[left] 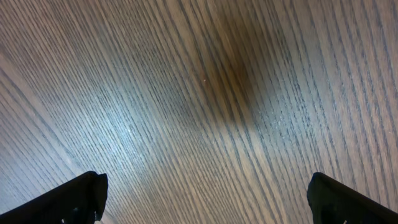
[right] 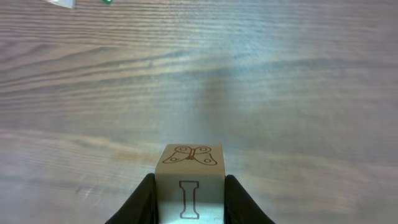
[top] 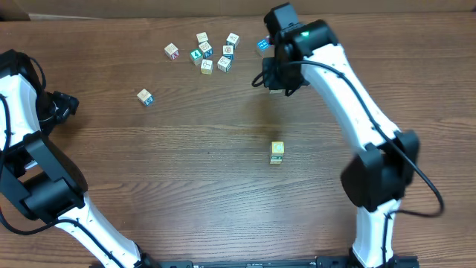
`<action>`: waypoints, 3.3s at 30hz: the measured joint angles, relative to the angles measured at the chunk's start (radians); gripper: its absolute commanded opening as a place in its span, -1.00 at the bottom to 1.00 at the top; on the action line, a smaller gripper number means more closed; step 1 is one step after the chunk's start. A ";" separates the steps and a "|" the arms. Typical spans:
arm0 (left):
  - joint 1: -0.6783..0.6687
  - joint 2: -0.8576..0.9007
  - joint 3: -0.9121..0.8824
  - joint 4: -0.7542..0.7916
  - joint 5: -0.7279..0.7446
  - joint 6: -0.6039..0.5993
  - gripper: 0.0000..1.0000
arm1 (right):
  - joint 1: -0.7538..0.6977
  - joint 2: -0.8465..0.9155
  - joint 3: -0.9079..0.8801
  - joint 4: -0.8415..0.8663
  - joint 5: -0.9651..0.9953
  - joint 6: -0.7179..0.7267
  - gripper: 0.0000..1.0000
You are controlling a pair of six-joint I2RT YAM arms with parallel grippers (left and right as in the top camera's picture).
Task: Form a tower
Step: 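Lift the I block and carry it right toward the stack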
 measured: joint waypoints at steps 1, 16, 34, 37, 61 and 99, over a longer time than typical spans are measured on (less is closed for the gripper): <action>0.000 0.000 0.000 0.000 0.000 0.000 0.99 | 0.000 -0.024 0.000 -0.018 0.000 0.012 -0.59; 0.000 0.000 0.000 0.000 0.000 0.000 0.98 | 0.000 -0.183 0.005 -0.266 -0.047 0.076 -0.67; 0.000 0.000 0.000 0.000 0.000 0.000 0.99 | 0.000 -0.183 0.005 -0.322 -0.123 0.100 -0.85; 0.000 0.000 0.000 0.000 0.000 0.000 0.98 | 0.000 -0.183 0.005 -0.322 -0.140 0.100 -0.85; 0.000 0.000 0.000 0.000 0.000 0.000 0.99 | 0.000 -0.375 -0.047 -0.322 -0.246 0.053 -0.85; 0.000 0.000 0.000 0.000 0.000 0.000 0.99 | 0.000 -0.415 -0.055 -0.288 -0.227 0.054 -0.81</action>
